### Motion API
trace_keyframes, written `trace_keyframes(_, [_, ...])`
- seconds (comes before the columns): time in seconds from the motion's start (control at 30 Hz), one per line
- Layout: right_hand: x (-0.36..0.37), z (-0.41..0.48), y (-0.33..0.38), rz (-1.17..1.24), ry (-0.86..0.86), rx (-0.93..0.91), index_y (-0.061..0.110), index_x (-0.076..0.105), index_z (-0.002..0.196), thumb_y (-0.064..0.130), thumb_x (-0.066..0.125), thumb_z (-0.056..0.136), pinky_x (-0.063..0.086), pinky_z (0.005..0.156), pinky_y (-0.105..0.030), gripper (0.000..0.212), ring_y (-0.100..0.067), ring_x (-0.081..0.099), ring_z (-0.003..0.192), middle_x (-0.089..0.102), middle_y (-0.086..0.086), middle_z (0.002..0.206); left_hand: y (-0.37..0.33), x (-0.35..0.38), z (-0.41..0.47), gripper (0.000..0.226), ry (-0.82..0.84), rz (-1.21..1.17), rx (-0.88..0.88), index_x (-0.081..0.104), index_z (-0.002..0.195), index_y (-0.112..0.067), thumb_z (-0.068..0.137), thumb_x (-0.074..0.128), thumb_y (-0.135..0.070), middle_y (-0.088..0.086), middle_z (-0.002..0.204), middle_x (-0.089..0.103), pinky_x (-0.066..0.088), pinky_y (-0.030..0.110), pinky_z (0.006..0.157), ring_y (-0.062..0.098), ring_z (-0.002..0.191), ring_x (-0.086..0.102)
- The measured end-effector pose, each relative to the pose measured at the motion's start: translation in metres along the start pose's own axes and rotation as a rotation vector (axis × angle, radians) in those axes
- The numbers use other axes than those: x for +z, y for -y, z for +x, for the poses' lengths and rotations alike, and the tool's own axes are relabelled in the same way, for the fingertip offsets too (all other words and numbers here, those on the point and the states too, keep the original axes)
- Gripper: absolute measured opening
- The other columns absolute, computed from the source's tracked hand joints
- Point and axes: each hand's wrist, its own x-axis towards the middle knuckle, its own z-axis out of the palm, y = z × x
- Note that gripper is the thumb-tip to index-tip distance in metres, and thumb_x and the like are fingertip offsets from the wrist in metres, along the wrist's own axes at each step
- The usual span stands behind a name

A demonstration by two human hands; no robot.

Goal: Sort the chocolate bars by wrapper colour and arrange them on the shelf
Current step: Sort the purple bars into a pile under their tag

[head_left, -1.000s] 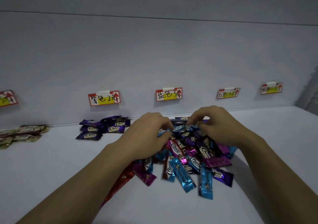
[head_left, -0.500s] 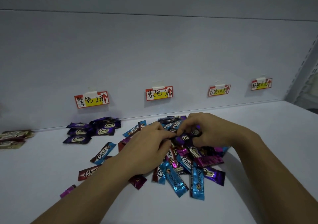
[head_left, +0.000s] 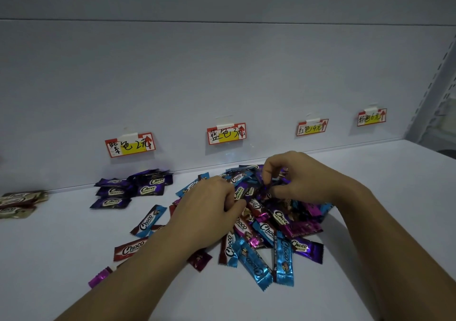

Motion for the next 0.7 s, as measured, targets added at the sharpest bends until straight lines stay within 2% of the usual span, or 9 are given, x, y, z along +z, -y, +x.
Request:
trace_keyframes(0.07, [0.001,0.001,0.0,0.011,-0.036,-0.018,0.03,0.063,0.087,0.01,0.074,0.082,0.051,0.073,-0.022,0.023,-0.004,0.063,0.088,0.065,0.011,0.095,-0.001,-0.001,0.0,0.034,0.009,-0.008,-0.04,0.053,0.069,-0.027,0.092,0.066,-0.048,-0.011,0.08,0.059,0.049,0.027,0.072,0.005,0.08,0.056])
trace_keyframes(0.13, [0.003,0.002,-0.001,0.014,-0.071,-0.038,0.029,0.064,0.088,0.011,0.074,0.083,0.049,0.07,-0.019,0.021,-0.003,0.062,0.084,0.066,0.012,0.091,-0.002,-0.004,0.001,0.021,0.009,-0.066,-0.086,0.057,0.081,-0.032,0.088,0.072,-0.045,-0.015,0.087,0.062,0.052,0.025,0.075,0.003,0.085,0.058])
trace_keyframes(0.23, [0.007,0.005,-0.001,0.037,-0.118,-0.065,0.03,0.065,0.09,0.015,0.075,0.086,0.049,0.068,-0.018,0.019,-0.005,0.063,0.083,0.067,0.012,0.088,-0.004,-0.008,-0.001,0.022,-0.002,-0.154,-0.097,0.057,0.093,-0.036,0.085,0.077,-0.032,-0.016,0.098,0.065,0.057,0.027,0.079,0.003,0.086,0.062])
trace_keyframes(0.3, [0.008,0.006,0.0,0.082,-0.153,-0.074,0.031,0.066,0.094,0.019,0.075,0.088,0.055,0.07,-0.025,0.017,-0.008,0.064,0.085,0.068,0.012,0.088,-0.004,-0.01,-0.003,0.025,-0.026,-0.157,-0.094,0.06,0.098,-0.033,0.084,0.078,-0.026,-0.016,0.099,0.066,0.056,0.025,0.079,0.003,0.086,0.062])
trace_keyframes(0.4, [0.009,0.007,0.001,0.164,-0.197,-0.063,0.031,0.07,0.105,0.024,0.074,0.09,0.06,0.078,-0.039,0.017,-0.012,0.068,0.089,0.07,0.006,0.092,0.0,-0.015,-0.004,0.03,-0.046,-0.19,-0.104,0.063,0.102,-0.031,0.079,0.08,-0.021,-0.018,0.098,0.066,0.049,0.011,0.071,0.001,0.087,0.062])
trace_keyframes(0.47, [0.009,0.007,0.005,0.2,-0.213,-0.056,0.028,0.07,0.111,0.026,0.074,0.089,0.061,0.078,-0.042,0.022,-0.014,0.071,0.09,0.072,0.002,0.092,0.001,-0.019,-0.005,0.033,-0.03,-0.186,-0.106,0.064,0.103,-0.029,0.077,0.082,-0.02,-0.019,0.095,0.064,0.047,0.007,0.067,-0.001,0.084,0.061])
trace_keyframes(0.53, [0.012,0.006,0.01,0.202,-0.239,-0.064,0.025,0.071,0.107,0.025,0.075,0.088,0.062,0.076,-0.042,0.02,-0.013,0.073,0.087,0.074,0.002,0.091,-0.002,-0.023,-0.005,0.032,-0.023,-0.158,-0.086,0.065,0.102,-0.026,0.076,0.082,-0.019,-0.017,0.095,0.064,0.051,0.013,0.07,0.001,0.084,0.061])
trace_keyframes(0.6, [0.016,0.006,0.017,0.23,-0.27,-0.083,0.023,0.071,0.098,0.023,0.076,0.086,0.062,0.072,-0.038,0.013,-0.012,0.073,0.082,0.074,0.003,0.087,-0.004,-0.031,-0.006,0.028,-0.04,-0.103,-0.049,0.066,0.1,-0.024,0.077,0.08,-0.017,-0.01,0.097,0.067,0.056,0.025,0.076,0.007,0.087,0.061])
trace_keyframes(0.7, [0.024,0.006,0.03,0.259,-0.278,-0.116,0.022,0.07,0.09,0.025,0.078,0.083,0.06,0.073,-0.037,0.011,-0.014,0.07,0.078,0.072,0.005,0.082,0.002,-0.053,-0.012,0.021,-0.077,0.061,0.032,0.065,0.099,-0.022,0.08,0.073,-0.015,-0.006,0.095,0.062,0.052,0.03,0.077,0.012,0.086,0.056])
